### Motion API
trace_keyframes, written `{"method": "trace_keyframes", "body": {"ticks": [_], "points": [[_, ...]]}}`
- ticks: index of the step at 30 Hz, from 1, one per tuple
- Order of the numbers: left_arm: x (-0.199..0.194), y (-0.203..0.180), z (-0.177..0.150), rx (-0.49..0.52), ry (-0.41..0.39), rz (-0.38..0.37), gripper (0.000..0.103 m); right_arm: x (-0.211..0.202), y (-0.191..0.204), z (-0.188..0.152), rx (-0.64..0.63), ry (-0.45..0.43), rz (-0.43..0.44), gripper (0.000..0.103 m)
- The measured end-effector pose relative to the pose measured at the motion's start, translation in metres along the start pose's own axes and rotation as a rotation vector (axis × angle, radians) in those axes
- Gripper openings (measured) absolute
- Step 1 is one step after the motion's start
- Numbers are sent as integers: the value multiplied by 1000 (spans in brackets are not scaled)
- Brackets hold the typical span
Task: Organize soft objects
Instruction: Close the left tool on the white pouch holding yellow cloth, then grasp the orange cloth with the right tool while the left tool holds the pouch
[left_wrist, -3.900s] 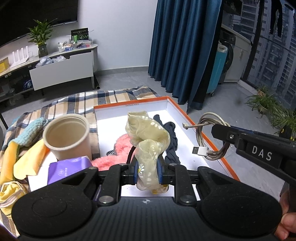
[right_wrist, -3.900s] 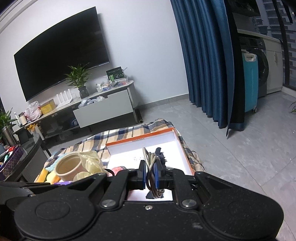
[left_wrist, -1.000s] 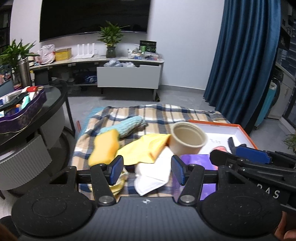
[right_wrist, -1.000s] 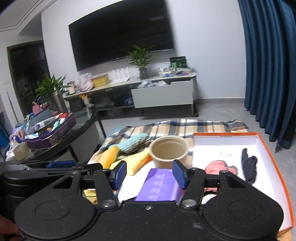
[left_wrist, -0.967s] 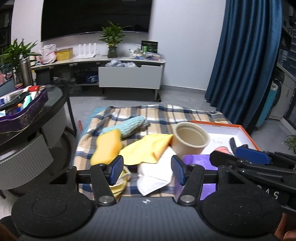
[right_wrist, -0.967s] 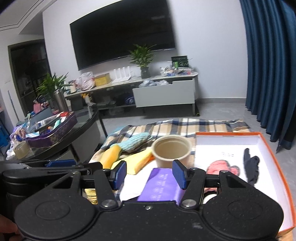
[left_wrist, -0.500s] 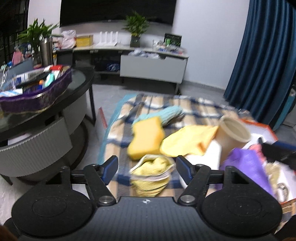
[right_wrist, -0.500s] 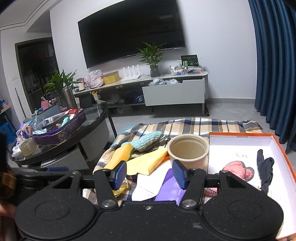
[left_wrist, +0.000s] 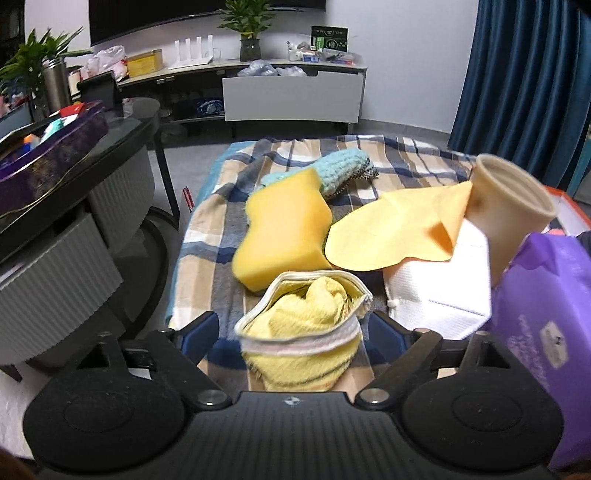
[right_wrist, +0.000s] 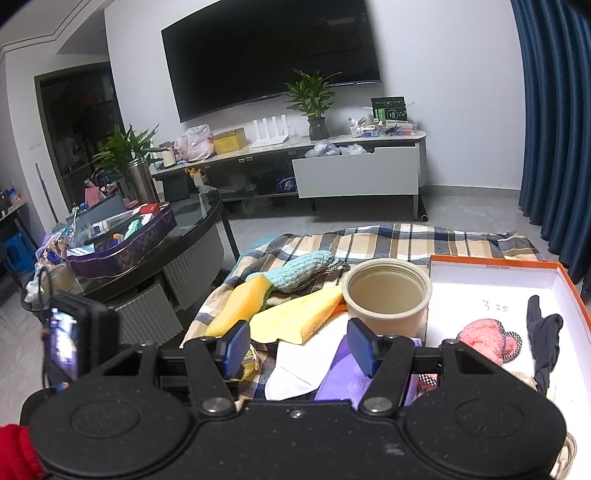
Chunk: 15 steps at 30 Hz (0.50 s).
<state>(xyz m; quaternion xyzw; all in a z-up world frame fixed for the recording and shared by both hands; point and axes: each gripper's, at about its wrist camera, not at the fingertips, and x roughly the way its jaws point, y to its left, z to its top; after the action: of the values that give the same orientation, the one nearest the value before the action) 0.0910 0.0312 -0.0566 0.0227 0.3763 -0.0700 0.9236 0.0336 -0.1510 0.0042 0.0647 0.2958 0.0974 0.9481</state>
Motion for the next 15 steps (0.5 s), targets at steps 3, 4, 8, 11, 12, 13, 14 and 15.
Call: {"method": "trace_keyframes", "body": {"ticks": [3,4,8,11,12,13,14,15], "points": [[11,-4,1,26,6,12,65,10,5,2,-17,24,6,74],[14,-4,1,29,13,5,50,13,7,2,-23,32,6,75],[17,2,-2,8,29,-37,26,31,16,2,-17,70,6,76],[5,13,-4,-14,13,-61,24,48,20,6,0,97,-13,78],[1,16,-4,-20,7,-66,24,54,21,7,9,107,-20,78],[-4,20,-4,-25,0,-72,24,62,23,9,17,119,-33,79],[-11,25,-4,-33,-6,-81,24,68,25,12,19,130,-45,79],[-13,26,-3,-38,-8,-86,24,75,27,14,18,140,-53,80]]}}
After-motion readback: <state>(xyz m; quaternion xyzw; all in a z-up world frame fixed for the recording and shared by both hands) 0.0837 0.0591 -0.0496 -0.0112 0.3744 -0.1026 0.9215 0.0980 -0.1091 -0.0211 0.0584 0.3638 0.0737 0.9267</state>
